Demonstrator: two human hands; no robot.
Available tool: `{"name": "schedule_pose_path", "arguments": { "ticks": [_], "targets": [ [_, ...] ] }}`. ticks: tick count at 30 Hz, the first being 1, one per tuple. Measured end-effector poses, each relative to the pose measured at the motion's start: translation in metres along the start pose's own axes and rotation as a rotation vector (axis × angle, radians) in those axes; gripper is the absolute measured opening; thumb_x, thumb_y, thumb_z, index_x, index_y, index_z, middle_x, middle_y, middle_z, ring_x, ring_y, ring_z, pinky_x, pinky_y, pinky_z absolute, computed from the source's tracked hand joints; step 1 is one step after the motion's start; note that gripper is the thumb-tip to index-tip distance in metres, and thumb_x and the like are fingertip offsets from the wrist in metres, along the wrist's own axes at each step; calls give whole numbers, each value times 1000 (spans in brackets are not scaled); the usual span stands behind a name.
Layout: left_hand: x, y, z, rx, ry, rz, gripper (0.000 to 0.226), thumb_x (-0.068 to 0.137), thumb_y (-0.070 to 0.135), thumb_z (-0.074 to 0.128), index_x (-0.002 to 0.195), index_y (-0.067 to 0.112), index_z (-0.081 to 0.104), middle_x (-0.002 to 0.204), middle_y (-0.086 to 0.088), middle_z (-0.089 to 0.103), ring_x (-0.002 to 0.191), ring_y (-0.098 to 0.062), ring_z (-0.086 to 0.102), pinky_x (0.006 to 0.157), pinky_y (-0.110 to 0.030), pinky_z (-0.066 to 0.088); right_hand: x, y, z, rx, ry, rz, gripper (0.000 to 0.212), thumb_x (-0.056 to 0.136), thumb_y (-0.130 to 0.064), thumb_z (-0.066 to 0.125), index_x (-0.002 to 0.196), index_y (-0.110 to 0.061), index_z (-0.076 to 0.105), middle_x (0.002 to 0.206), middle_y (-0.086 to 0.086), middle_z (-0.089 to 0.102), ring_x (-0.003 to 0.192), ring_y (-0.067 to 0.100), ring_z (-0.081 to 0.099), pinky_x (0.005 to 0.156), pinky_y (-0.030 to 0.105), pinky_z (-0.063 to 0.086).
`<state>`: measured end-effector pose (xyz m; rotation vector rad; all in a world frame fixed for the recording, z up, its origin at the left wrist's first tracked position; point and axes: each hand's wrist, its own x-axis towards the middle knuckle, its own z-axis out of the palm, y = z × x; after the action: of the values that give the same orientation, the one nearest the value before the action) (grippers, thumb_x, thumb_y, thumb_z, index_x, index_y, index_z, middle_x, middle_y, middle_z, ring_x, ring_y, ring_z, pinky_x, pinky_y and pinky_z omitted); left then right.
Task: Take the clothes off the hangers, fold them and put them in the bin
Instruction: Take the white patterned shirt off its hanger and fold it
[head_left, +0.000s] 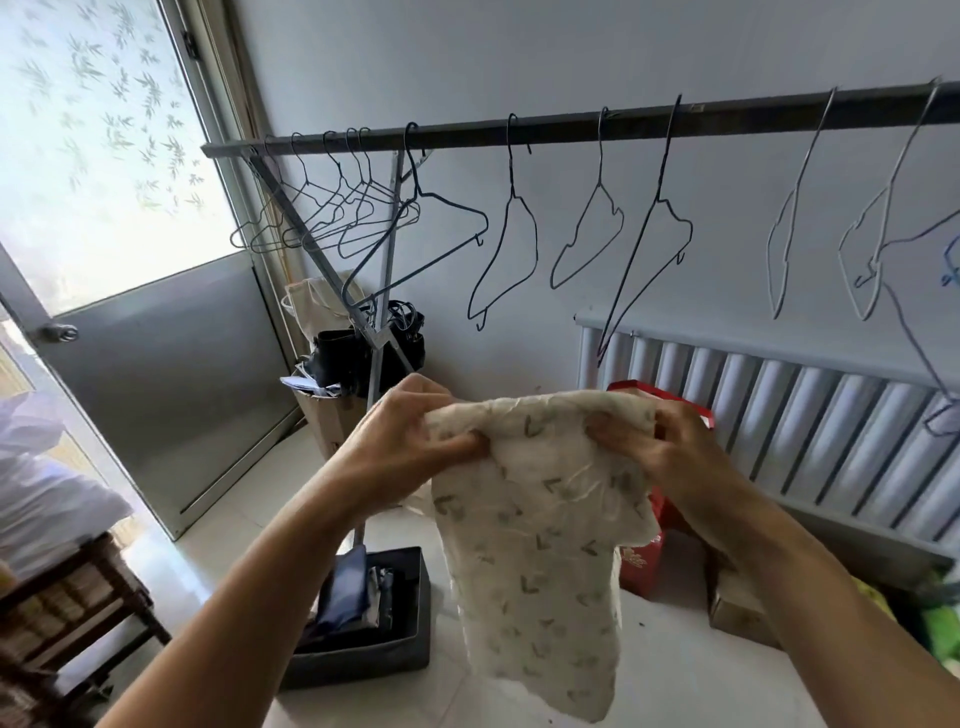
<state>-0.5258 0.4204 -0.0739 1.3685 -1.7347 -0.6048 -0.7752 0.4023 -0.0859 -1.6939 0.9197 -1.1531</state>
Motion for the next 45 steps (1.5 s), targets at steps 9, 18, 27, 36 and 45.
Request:
{"name": "schedule_pose_path", "arguments": {
  "ticks": [9,18,27,36,45],
  "targets": [
    [1,7,25,-676,-52,-192,19,98,14,51,100,3,66,80,-6,73,67,-14,69,64,-26,59,7,10,4,386,100,192,37,76,-44,61,87,-11,73,91,15,74,81,30,73,72,42,59],
    [12,7,24,-605,-19,-182,15,97,15,56,99,4,65,76,-4,72,64,-13,68,60,-26,59,-6,24,7,313,-183,383,73,49,-24,94,114,-14,63,104,11,74,97,31,71,84,47,57],
    [11,-7,39,-369,300,-232,42,86,33,70,122,23,51,114,2,60,104,-11,59,87,-30,52,12,18,16,262,245,287,11,89,-4,64,95,-9,72,86,7,76,81,23,74,70,33,58],
    [-29,7,97,-723,83,-520,27,95,37,57,111,16,51,114,-13,58,103,-23,62,76,-45,61,18,24,35,415,509,173,13,90,-10,65,93,-21,72,92,1,76,90,22,73,89,49,55],
    [-43,-15,107,-1438,181,-684,78,75,63,61,131,10,56,116,-14,71,106,-31,69,87,-47,58,6,29,66,665,291,295,26,96,-17,55,120,-10,63,111,15,71,101,32,70,89,52,54]
  ]
}}
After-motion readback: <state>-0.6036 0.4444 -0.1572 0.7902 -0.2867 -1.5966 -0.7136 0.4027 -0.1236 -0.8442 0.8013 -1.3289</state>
